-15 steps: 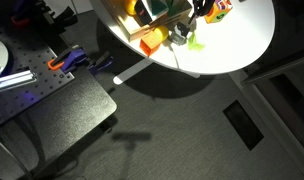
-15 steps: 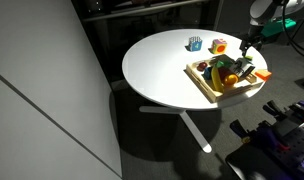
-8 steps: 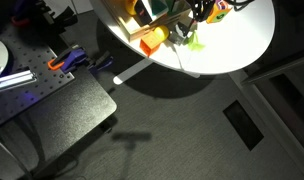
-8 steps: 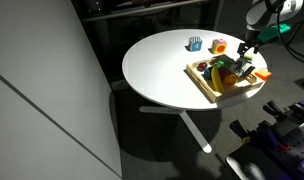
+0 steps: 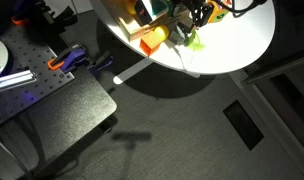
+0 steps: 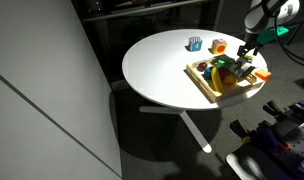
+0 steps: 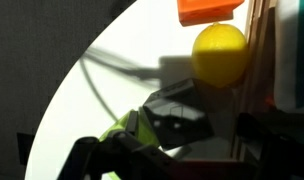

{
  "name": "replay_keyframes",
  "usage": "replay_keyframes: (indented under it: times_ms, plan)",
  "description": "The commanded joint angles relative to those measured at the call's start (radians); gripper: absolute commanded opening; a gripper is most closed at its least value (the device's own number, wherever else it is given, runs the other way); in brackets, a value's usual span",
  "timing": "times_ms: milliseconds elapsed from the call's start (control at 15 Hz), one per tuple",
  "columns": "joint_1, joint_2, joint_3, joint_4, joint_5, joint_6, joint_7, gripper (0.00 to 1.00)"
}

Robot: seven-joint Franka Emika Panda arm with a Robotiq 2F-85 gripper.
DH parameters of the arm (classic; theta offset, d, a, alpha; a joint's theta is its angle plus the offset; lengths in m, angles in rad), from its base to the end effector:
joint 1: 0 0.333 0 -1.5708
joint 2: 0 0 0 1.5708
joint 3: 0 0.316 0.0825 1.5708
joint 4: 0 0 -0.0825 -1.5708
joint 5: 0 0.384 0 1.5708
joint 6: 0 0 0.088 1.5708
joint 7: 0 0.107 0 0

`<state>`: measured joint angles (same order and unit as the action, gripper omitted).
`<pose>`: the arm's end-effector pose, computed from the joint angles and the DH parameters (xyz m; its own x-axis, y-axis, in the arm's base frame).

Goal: Put the gray block on the tray

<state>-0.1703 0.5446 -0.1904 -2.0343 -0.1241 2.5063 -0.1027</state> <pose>0.5527 -0.2074 0.1721 0.9860 -0.1380 -0.0937 -0.1224 -0.9803 0.1551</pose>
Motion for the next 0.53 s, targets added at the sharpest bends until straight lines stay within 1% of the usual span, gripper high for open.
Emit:
replay_keyframes:
  times_ms: [0,467]
  plan:
    - [-0.025,0.026,0.009,0.024,-0.014,0.019,-0.034,1.00]
    - [-0.049,0.058,0.028,0.034,0.001,0.055,-0.086,1.00]
